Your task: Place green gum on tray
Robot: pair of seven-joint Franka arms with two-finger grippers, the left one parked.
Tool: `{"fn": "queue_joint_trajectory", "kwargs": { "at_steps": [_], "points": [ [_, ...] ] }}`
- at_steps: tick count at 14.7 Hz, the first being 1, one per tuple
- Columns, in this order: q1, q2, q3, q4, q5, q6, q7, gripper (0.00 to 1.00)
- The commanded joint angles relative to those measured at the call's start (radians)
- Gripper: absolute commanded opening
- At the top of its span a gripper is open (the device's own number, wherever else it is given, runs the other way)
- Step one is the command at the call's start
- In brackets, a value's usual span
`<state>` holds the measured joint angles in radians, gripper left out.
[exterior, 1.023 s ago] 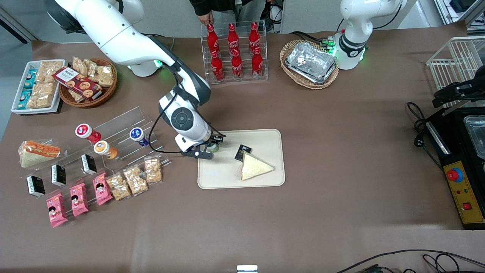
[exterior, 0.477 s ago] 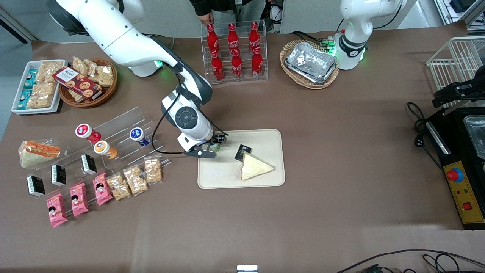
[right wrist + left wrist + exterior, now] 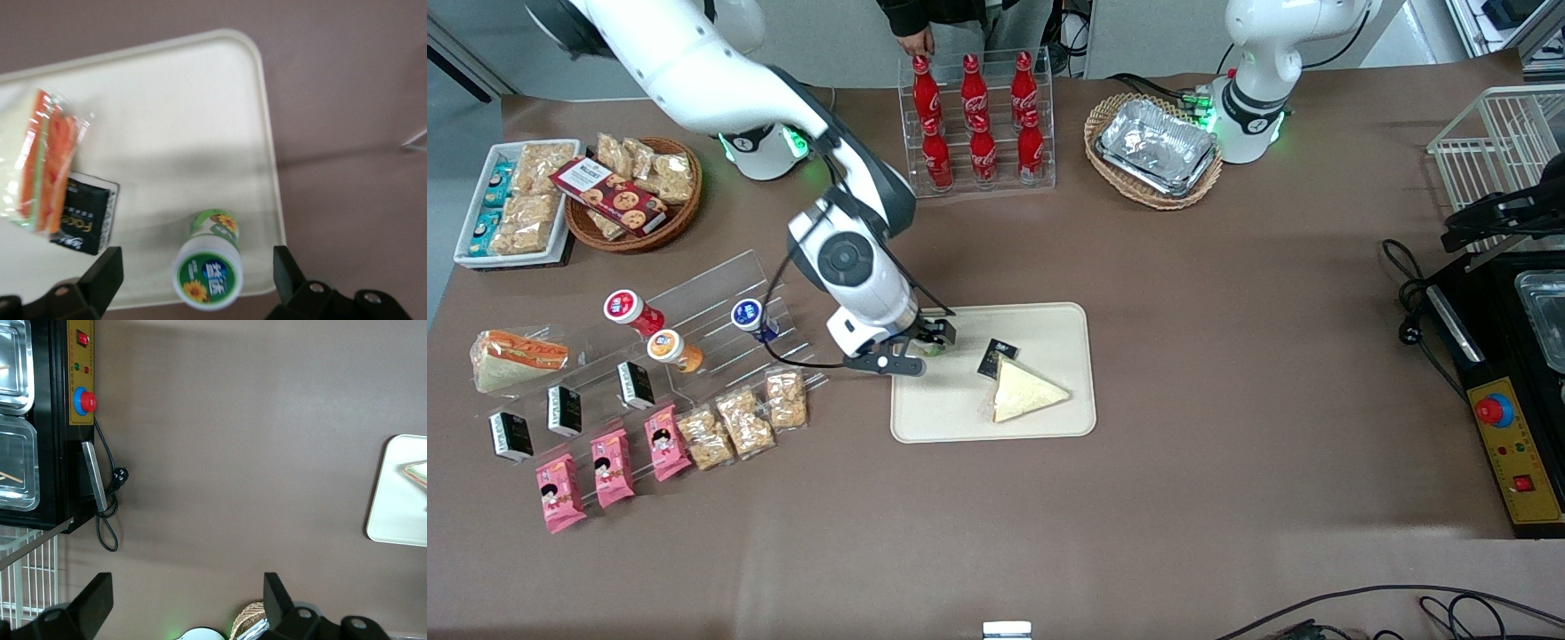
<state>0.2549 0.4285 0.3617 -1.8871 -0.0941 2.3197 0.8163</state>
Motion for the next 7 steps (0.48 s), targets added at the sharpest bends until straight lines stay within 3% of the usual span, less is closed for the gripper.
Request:
{"fn": "queue_joint_trajectory", "kwargs": {
  "at_steps": [1, 4, 7],
  "points": [
    [-0.084, -0.163, 0.006, 0.002, -0.009, -0.132, -0.071, 1.0],
    [-0.204, -0.284, 0.01, 0.034, 0.002, -0.264, -0.199, 1.0],
    [-0.288, -0.376, -0.036, 0.143, 0.062, -0.523, -0.409, 1.0]
  ]
}}
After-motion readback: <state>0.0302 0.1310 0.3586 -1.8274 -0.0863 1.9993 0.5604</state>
